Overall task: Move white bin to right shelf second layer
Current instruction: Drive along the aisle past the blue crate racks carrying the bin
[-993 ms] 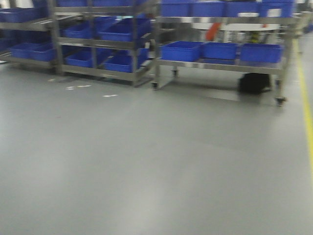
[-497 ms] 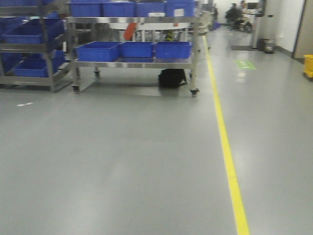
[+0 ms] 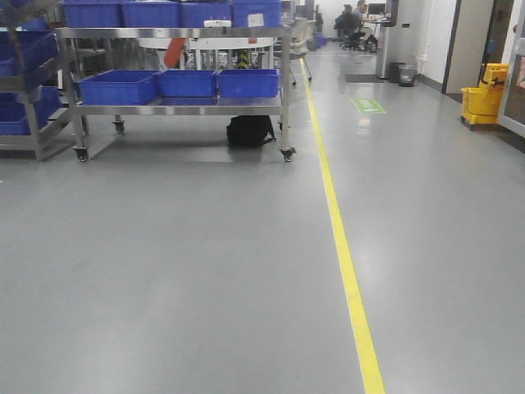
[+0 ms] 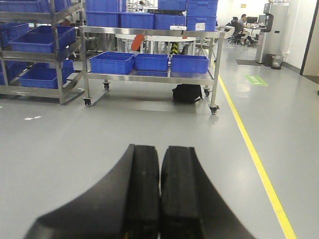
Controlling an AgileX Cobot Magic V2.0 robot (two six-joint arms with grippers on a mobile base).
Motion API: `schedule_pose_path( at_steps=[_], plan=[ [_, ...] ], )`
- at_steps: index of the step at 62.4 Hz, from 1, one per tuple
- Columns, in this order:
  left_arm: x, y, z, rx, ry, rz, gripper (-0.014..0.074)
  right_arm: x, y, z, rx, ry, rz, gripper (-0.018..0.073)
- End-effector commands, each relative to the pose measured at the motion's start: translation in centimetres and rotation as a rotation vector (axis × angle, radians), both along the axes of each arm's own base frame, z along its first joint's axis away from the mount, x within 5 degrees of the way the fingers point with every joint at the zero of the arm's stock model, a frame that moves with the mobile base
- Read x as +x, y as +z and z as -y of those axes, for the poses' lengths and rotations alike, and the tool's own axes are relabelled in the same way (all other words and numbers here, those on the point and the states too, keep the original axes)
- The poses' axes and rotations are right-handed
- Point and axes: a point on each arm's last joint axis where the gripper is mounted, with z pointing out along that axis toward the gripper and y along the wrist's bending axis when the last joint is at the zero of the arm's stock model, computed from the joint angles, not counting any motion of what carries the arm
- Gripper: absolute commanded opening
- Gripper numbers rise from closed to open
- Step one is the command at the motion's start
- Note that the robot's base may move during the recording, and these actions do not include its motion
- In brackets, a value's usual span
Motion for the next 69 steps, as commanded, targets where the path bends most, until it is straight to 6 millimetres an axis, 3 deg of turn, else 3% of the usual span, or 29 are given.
schedule_pose_path(
  at_steps=[1, 69],
  plan=[
    [-0.05, -0.1, -0.06, -0.011, 0.007, 0.07, 0.0085, 0.39, 1.43, 0.01, 0.004, -0.002, 0.106, 0.0055],
    [-0.05, -0.1, -0.06, -0.011, 0.007, 0.07, 0.0085, 0.39, 1.43, 0.01, 0.004, -0.002, 0.106, 0.0055]
  ],
)
